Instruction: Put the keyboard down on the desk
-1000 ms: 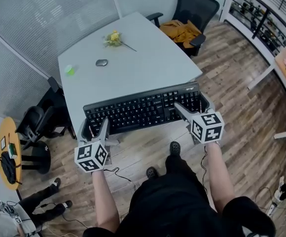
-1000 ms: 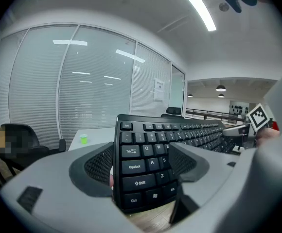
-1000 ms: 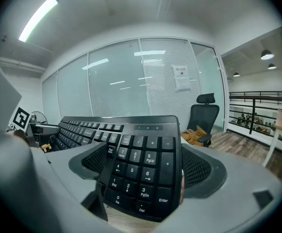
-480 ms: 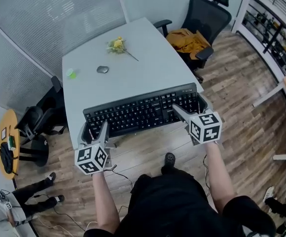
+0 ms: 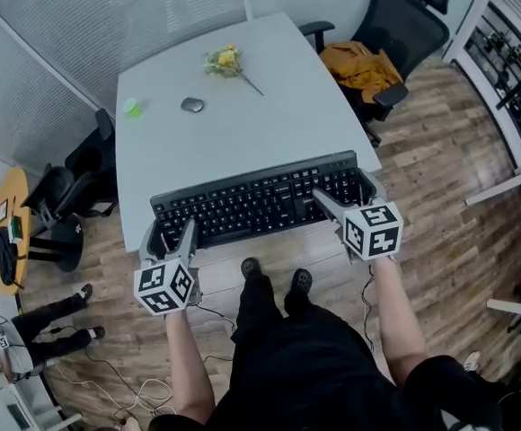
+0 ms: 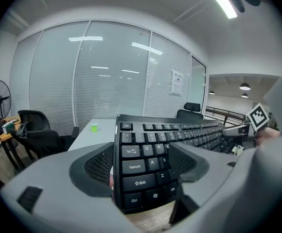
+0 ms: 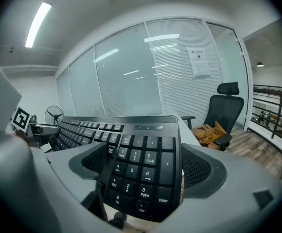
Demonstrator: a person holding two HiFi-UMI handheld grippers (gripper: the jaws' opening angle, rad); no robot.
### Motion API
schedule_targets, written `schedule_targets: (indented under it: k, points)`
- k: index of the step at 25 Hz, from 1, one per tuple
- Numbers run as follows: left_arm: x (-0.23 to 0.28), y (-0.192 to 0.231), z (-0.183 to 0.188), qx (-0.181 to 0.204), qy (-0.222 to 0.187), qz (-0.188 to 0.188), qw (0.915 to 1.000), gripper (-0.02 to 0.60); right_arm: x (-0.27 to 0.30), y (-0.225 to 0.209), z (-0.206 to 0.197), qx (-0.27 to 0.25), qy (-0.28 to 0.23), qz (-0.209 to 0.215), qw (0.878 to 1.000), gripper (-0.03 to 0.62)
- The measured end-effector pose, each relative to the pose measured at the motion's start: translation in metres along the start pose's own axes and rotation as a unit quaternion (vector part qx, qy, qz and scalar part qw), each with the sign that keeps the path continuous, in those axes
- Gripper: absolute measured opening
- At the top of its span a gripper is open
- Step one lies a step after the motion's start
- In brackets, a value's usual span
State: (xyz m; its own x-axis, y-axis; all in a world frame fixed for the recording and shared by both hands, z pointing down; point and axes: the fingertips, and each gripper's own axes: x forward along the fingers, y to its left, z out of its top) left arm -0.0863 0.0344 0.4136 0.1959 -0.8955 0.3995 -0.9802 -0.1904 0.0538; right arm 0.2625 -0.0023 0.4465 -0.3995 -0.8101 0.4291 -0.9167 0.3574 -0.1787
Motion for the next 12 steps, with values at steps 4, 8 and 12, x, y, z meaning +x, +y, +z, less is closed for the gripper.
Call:
schedule_targets:
  k: [4,8,12]
  points:
    - [0.007,0.018,-0.008,-0.01,0.011,0.011,0.9998,0.339,0.024,0.009,-0.001,-0.003,0.014,0.011,1.0,0.474]
    - [0.025,0.042,-0.004,-0.016,0.011,0.015,0.9997,0.339,0.054,0.017,0.009,-0.008,0.02,0.014,1.0,0.474]
    - [0.052,0.07,0.012,-0.021,0.007,0.014,0.9997,0.339,0.089,0.025,0.032,-0.014,0.021,0.013,1.0,0.474]
